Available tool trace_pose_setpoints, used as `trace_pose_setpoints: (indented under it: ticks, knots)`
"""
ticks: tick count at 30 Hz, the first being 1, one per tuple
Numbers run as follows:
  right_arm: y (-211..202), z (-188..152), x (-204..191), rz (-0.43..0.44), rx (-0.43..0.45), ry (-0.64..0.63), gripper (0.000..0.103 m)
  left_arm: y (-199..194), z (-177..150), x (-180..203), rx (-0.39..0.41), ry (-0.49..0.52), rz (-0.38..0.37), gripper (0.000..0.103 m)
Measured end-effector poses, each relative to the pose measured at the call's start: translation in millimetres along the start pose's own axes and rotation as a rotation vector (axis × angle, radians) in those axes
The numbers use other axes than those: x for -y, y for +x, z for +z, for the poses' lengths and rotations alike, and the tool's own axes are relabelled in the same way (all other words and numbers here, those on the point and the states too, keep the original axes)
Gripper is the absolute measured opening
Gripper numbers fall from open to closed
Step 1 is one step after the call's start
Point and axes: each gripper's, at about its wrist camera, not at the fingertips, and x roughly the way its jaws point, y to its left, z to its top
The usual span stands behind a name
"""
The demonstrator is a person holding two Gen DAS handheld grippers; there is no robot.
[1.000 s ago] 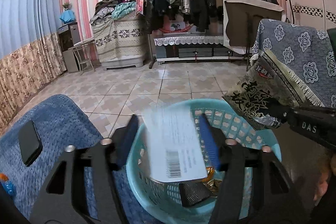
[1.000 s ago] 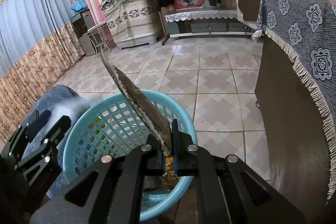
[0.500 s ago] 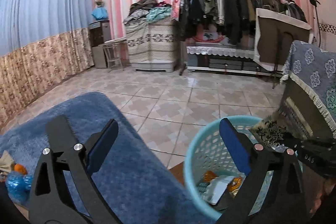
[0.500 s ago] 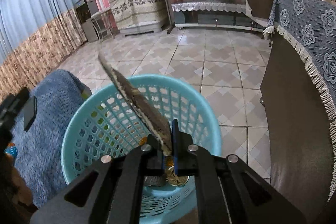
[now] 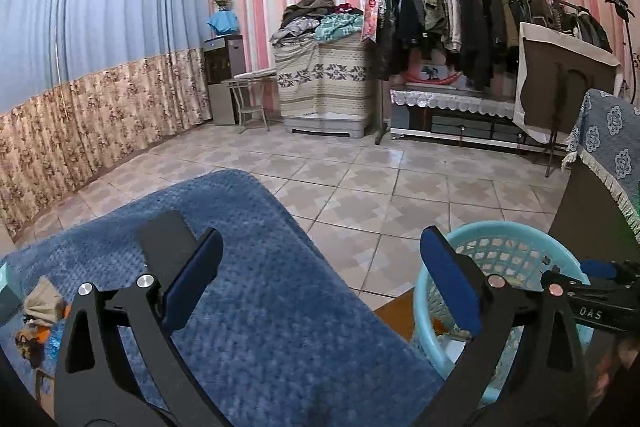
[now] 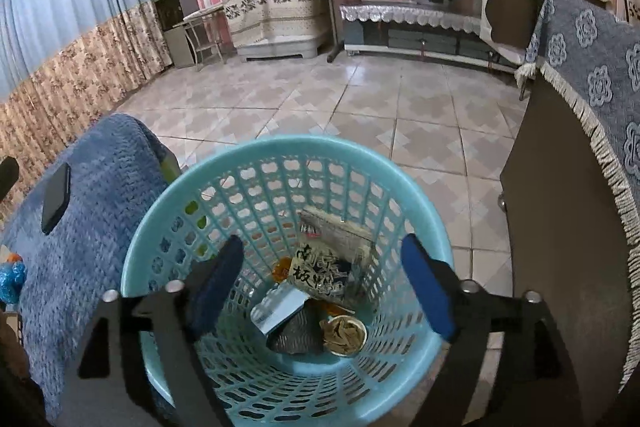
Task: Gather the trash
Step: 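Open left tool to drop the card while right tool drops the snack bag into basket, then move both open tools back from the basket toward the rug items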
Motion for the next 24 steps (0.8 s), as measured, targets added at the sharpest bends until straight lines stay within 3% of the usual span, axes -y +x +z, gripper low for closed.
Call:
trace_pose_setpoints:
  ticks: [6,13,24]
  knots:
    - [-6,4,-4,-0.033,0.034,-0.031,0.094,-11,2,-18,0.008,-0.013,0.022,0.097]
    - [-14,7,-10,-0.046,0.067,-0.058,0.094,-20,2,-36,0.006,-0.036,0.041,0.097]
    - [-45,15,-33,-0.003,0.202,-0.057,0.095,-41,-7,-82,0.003,-0.089,0.093,0.097]
